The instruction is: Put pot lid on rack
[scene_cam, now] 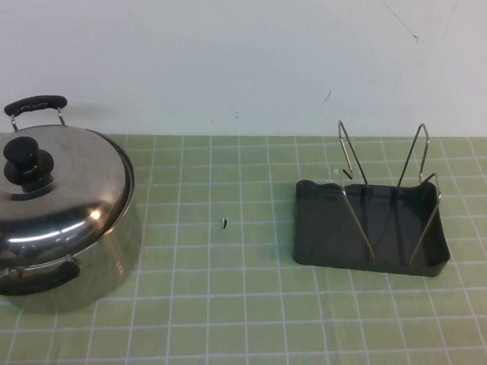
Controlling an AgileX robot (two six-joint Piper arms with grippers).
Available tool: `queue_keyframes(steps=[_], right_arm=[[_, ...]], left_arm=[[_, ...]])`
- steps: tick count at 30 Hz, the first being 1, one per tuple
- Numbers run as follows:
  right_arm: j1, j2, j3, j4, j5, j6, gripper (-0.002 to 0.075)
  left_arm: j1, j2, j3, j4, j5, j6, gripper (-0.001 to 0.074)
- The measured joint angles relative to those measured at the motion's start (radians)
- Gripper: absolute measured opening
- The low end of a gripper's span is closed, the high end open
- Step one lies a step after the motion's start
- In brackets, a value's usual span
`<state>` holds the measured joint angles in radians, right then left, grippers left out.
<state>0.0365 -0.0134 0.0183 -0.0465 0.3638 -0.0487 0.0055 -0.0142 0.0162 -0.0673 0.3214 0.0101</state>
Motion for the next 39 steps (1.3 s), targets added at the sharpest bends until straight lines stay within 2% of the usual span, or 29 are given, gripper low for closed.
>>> queue_keyframes(steps=[11, 19, 26, 33, 39], right_arm=[[0.000, 0.000, 0.000, 0.000, 0.000, 0.000, -0.0001], [0.000, 0.000, 0.007, 0.000, -0.039, 0.000, -0.0001], [0.000, 0.000, 0.010, -0.007, -0.211, 0.000, -0.0001], [0.000, 0.000, 0.010, -0.007, -0.505, 0.000, -0.0001], [0.000, 0.000, 0.010, -0.007, -0.627, -0.011, -0.0001]], left_arm=[[0.000, 0.000, 0.000, 0.000, -0.008, 0.000, -0.0003], [0.000, 0.000, 0.004, 0.000, -0.171, 0.000, -0.0003], [0.000, 0.000, 0.004, 0.015, -0.373, 0.000, -0.0003], [0.000, 0.000, 0.004, 0.036, -0.597, 0.000, -0.0003], [0.000, 0.000, 0.004, 0.037, -0.635, 0.000, -0.0003]])
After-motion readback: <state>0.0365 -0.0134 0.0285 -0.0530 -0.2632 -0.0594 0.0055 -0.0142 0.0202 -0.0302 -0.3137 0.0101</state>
